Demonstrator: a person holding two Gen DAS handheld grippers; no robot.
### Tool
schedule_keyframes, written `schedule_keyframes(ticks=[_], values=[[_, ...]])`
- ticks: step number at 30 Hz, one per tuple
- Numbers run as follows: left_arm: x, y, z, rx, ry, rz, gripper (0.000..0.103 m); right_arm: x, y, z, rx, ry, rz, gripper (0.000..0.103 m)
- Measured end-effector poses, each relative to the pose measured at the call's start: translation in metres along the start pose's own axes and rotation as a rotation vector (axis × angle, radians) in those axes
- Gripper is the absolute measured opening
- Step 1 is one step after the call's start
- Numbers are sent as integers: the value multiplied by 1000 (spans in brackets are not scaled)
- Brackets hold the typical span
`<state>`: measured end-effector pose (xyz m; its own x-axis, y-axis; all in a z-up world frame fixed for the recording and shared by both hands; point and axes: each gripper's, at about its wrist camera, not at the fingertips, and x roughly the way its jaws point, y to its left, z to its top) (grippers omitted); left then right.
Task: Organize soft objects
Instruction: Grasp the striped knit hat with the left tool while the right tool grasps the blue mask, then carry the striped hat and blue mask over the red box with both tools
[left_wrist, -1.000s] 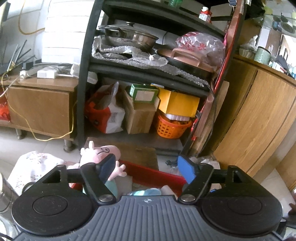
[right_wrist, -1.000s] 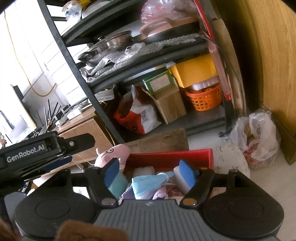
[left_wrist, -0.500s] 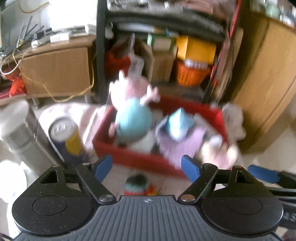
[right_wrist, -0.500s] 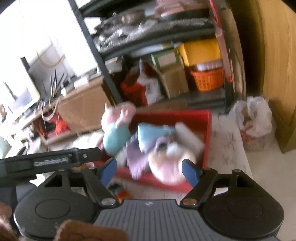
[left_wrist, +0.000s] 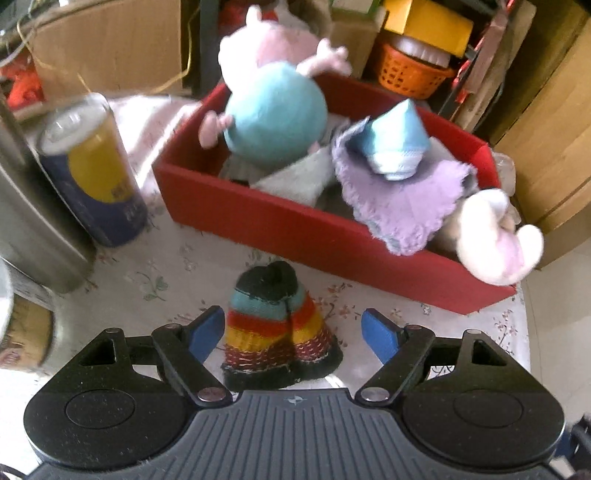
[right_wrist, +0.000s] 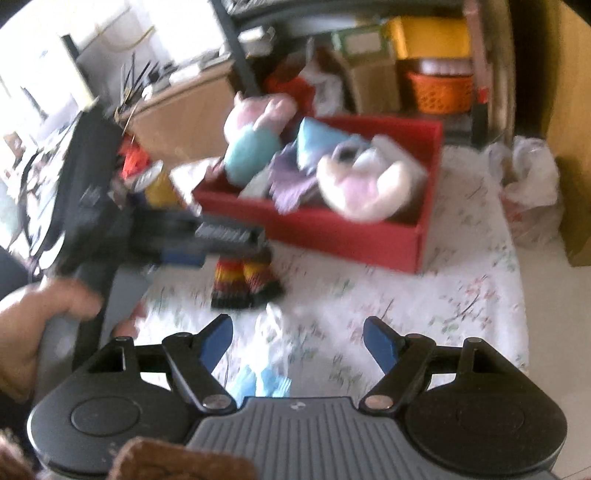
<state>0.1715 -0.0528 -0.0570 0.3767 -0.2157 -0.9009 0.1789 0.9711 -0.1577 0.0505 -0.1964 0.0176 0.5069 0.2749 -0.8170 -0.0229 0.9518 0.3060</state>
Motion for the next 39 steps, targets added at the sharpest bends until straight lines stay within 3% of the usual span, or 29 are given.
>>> schedule_keyframes(ticks=[2,6,7,10,19,22,24,29,32,39], values=[[11,1,-3,-18,34,4,71,6,2,-5,-26,35,4,51],[17,2,-8,13,52,63,40,21,9,-12,-66,92,6,51],[16,3,-9,18,52,66,30,25,12,-14,-75,107,9,51],[9,13,-9,-3,58,32,14,37,24,-21,-120,148,10,51],[-12,22,-10,25,49,-1,11,64,47,-43,-206,218,-17,50],[-21,20,-13,29,41,-9,11,72,48,-46,-230,223,-61,35],[-28,18,-15,41,33,-13,11,70,46,-44,-243,211,-60,11],[-41,17,-22,44,19,-23,11,63,28,-39,-161,207,-23,4],[-52,16,-26,43,-6,-37,11,47,26,-30,-119,165,4,3],[-83,8,-25,37,-91,-89,11,-6,11,2,-13,-41,27,3]])
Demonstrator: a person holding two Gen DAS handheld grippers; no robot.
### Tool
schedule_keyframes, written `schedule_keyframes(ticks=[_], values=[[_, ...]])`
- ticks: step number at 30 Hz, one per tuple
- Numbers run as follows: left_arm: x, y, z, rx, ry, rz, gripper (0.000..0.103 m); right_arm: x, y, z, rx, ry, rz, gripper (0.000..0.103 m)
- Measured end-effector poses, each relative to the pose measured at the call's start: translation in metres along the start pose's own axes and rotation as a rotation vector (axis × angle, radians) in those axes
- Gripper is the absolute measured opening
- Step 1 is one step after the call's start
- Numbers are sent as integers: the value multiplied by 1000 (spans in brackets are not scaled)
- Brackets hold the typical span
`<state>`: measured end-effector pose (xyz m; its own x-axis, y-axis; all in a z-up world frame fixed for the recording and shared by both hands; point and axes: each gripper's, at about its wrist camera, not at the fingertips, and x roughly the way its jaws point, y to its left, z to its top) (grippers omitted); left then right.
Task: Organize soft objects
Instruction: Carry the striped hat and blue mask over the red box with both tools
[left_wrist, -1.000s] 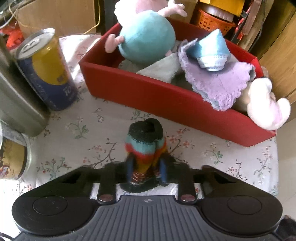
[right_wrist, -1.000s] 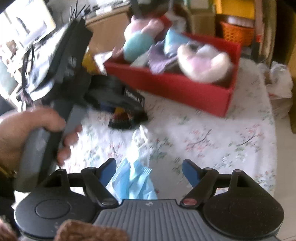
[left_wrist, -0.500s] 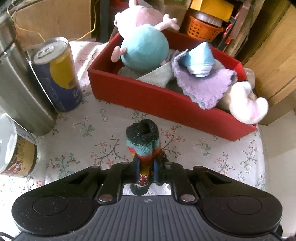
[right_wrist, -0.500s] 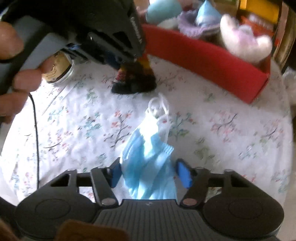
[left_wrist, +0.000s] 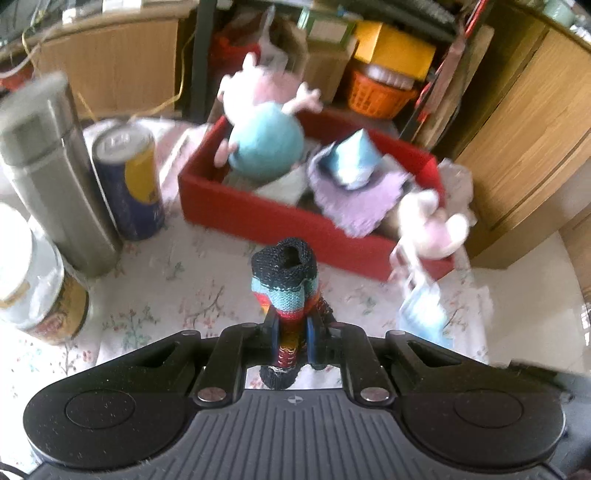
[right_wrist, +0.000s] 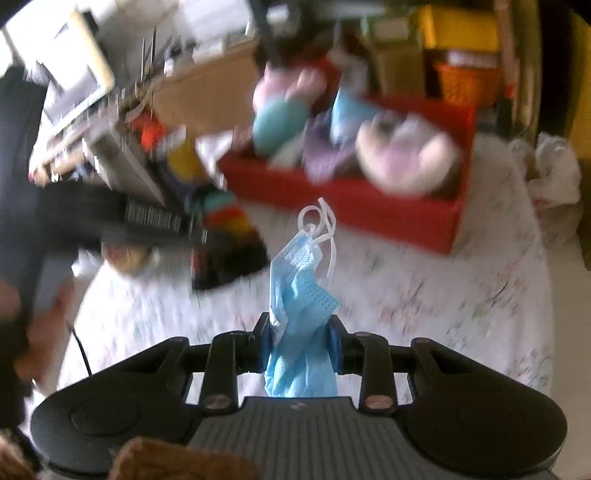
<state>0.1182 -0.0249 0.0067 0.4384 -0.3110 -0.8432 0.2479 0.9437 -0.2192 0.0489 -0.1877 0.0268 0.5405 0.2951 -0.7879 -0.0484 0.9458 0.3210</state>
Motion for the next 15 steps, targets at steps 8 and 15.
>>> schedule_keyframes(ticks=[8,15], values=[[-23,-17,12,32,-92,-32,11,-35,-8,30,39,-172,-1,3],[-36,-33,22,70,-171,-18,12,-52,-3,42,30,-264,-37,3]])
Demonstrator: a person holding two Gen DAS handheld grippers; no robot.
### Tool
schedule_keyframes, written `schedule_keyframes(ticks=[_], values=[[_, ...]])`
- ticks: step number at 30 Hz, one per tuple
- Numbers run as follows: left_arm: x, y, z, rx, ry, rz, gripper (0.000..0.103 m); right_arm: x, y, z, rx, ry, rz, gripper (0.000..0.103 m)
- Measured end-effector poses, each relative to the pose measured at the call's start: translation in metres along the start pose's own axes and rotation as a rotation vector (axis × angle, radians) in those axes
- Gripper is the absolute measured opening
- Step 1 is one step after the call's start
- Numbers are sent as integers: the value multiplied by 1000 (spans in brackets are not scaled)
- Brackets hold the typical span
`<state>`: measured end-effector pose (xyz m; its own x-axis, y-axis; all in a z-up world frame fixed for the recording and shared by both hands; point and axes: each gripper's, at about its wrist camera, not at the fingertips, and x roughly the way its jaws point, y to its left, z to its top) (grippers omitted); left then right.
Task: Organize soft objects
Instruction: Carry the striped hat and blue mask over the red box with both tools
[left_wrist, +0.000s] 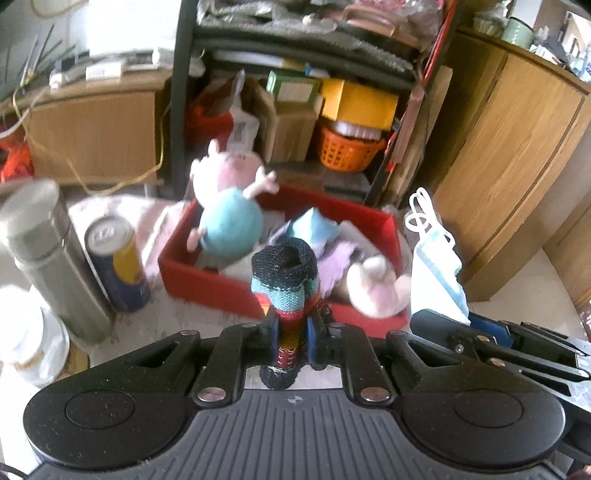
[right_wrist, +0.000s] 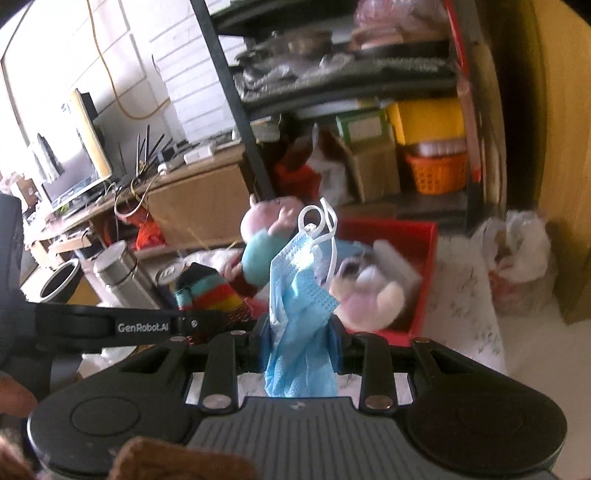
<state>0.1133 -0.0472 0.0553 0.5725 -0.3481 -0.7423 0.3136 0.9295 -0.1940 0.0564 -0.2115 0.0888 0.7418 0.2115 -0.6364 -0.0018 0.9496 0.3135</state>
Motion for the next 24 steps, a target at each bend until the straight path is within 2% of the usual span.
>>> schedule_keyframes(ticks=[5,9,13,19,24], values=[[-3,-14,13,45,-76,43,12,-2,-1,14,-1,-57,-21,3],[-2,-19,22,50,-108,42,12,1,-3,26,5,-92,-25,3],[4,-25,31,70,-137,73,12,7,-9,36,16,-111,-34,3],[23,-28,49,89,-159,109,12,31,-22,52,16,-108,-74,3],[47,-25,59,72,-136,118,12,56,-36,61,12,-84,-111,3]])
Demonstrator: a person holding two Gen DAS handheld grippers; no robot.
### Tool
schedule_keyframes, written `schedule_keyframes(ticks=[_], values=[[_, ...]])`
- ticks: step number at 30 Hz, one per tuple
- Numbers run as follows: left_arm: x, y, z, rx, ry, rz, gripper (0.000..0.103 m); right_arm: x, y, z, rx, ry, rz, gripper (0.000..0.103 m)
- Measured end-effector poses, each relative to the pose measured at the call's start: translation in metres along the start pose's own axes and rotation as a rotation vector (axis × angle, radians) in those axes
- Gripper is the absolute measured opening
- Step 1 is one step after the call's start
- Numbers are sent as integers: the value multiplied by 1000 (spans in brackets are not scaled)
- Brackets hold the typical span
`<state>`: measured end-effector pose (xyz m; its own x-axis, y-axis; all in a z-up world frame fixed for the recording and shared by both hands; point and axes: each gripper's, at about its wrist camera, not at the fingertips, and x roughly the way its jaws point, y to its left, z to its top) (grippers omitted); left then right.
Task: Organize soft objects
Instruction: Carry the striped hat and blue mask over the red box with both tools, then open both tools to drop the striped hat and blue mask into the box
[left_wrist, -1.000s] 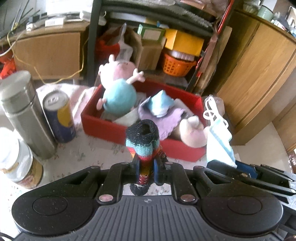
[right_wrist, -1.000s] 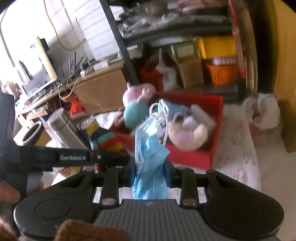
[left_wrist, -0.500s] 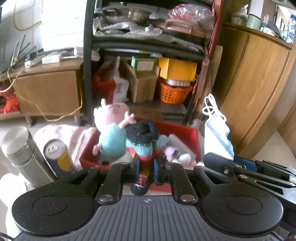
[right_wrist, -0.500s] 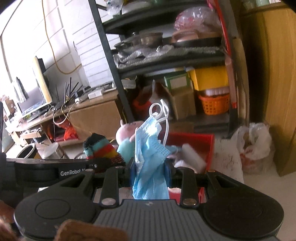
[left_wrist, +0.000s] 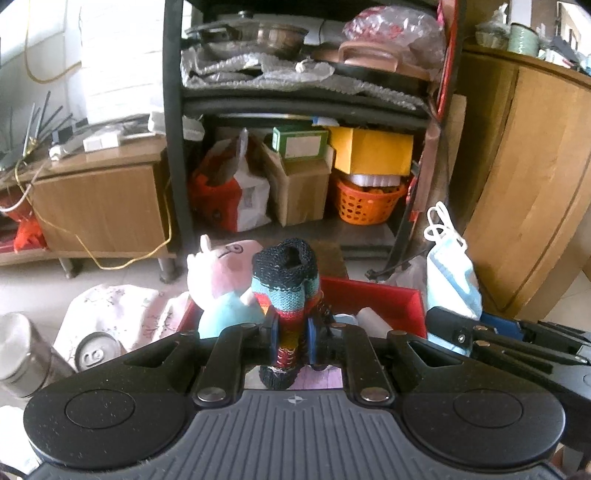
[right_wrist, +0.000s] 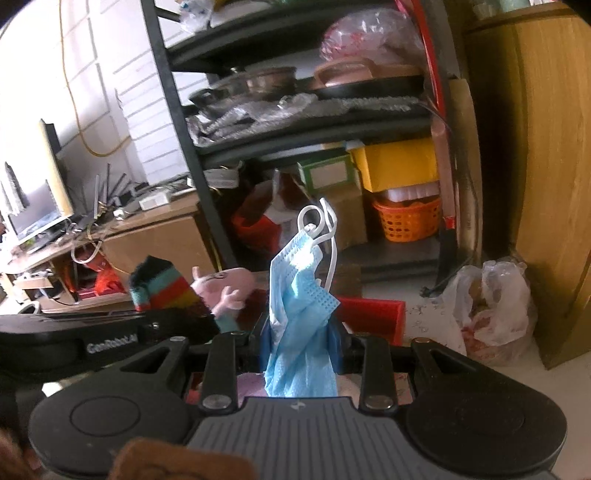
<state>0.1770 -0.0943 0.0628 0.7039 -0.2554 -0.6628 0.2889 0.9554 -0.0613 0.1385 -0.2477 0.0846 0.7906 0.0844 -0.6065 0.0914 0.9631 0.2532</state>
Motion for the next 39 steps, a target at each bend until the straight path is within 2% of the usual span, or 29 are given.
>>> schedule_keyframes(ticks=[9,11,13,15,16,17,18,19,22,25,39], values=[[29,-1,7,10,10,21,14,32,-9,6,-28,21,-23,3],[35,-2,6,13,16,25,16,40,-11,4,-23,36,-23,4],[40,-2,5,13,26,27,22,47,-12,2,-22,56,-27,4],[44,-2,4,13,34,31,24,51,-14,1,-12,65,-23,9],[45,-2,4,13,37,35,33,52,-14,0,-6,70,-23,11],[45,-2,4,14,36,36,39,53,-15,0,-2,76,-24,18],[44,-2,4,15,32,38,51,53,-15,-1,-2,78,-27,23],[43,-2,4,16,28,40,58,53,-16,-1,-5,76,-31,24],[40,-3,5,20,16,59,70,50,-17,-1,-4,71,-36,25],[35,-2,5,18,11,58,76,46,-20,-1,3,64,-43,25],[-15,12,-5,-24,-37,60,81,-10,-12,-2,16,-9,-44,28]])
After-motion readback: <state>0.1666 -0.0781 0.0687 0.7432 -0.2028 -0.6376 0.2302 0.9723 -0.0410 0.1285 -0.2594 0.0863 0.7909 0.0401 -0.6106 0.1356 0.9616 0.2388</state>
